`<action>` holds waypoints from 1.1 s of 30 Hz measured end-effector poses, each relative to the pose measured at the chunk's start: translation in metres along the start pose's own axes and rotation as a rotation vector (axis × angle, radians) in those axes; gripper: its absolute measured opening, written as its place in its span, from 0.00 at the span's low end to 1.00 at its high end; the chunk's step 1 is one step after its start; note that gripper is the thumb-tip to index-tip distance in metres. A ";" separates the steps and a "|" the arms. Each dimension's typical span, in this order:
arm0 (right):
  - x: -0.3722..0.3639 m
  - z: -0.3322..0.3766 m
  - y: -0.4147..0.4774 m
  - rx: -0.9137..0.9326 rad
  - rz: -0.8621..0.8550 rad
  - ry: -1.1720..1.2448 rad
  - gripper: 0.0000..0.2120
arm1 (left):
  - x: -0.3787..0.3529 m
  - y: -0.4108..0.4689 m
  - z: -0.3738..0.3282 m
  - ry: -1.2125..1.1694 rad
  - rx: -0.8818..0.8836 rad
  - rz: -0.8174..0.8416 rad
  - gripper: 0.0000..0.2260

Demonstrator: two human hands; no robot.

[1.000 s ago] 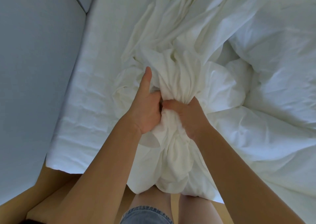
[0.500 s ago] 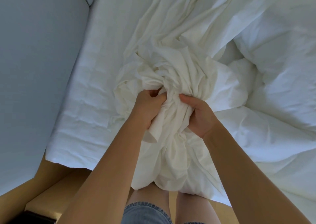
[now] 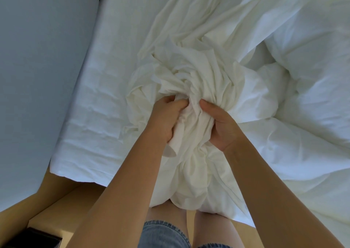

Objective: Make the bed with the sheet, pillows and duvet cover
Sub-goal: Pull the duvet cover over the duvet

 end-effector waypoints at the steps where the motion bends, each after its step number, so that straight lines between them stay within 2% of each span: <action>1: 0.003 0.000 0.001 0.002 -0.016 0.000 0.19 | 0.004 0.001 0.004 -0.114 0.068 0.006 0.07; 2: 0.005 0.000 0.001 0.007 -0.025 -0.001 0.21 | 0.007 0.001 0.006 -0.193 0.113 0.021 0.07; 4: 0.009 0.000 0.001 0.009 -0.046 -0.018 0.24 | 0.010 0.004 0.005 -0.147 0.112 0.031 0.06; 6: 0.010 0.001 0.001 0.002 -0.069 -0.051 0.24 | 0.011 0.008 -0.003 0.116 -0.037 -0.032 0.05; 8: 0.009 0.002 0.001 -0.005 -0.069 -0.075 0.25 | 0.011 0.011 -0.018 0.415 -0.218 -0.095 0.09; 9: 0.009 0.002 0.001 -0.007 -0.070 -0.069 0.25 | 0.010 0.014 -0.022 0.493 -0.231 -0.076 0.09; 13: 0.014 0.001 -0.004 -0.005 -0.068 -0.001 0.19 | 0.004 0.019 -0.026 0.662 -0.078 0.054 0.03; 16: 0.019 -0.004 -0.009 0.018 -0.073 0.077 0.18 | -0.002 0.017 -0.025 0.699 -0.137 0.022 0.04; 18: 0.021 -0.010 -0.010 0.041 -0.109 0.113 0.18 | -0.004 0.016 -0.022 0.695 -0.217 -0.025 0.09; 22: 0.020 -0.018 -0.012 0.137 -0.126 0.259 0.11 | -0.001 0.005 -0.007 0.653 -0.322 -0.190 0.17; 25: 0.027 -0.018 -0.017 0.145 -0.130 0.328 0.11 | 0.004 -0.001 0.003 0.594 -0.357 -0.300 0.18; 28: 0.032 -0.009 -0.021 0.106 -0.159 0.174 0.14 | 0.001 -0.005 0.006 0.646 -0.403 -0.334 0.16; 31: 0.019 0.000 -0.020 0.048 -0.093 -0.224 0.20 | -0.009 -0.008 0.003 0.793 -0.451 -0.353 0.07; 33: 0.009 0.003 -0.019 0.017 -0.077 -0.395 0.28 | -0.012 -0.012 0.002 0.707 -0.434 -0.365 0.09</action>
Point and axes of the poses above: each hand's wrist, its own y-axis towards the middle knuckle, its own x-axis out of the back of the hand, z = x × y, the point moved 5 cm from there along y, towards the middle knuckle, and after that the axes turned 2 degrees about y, right-handed, at the moved point
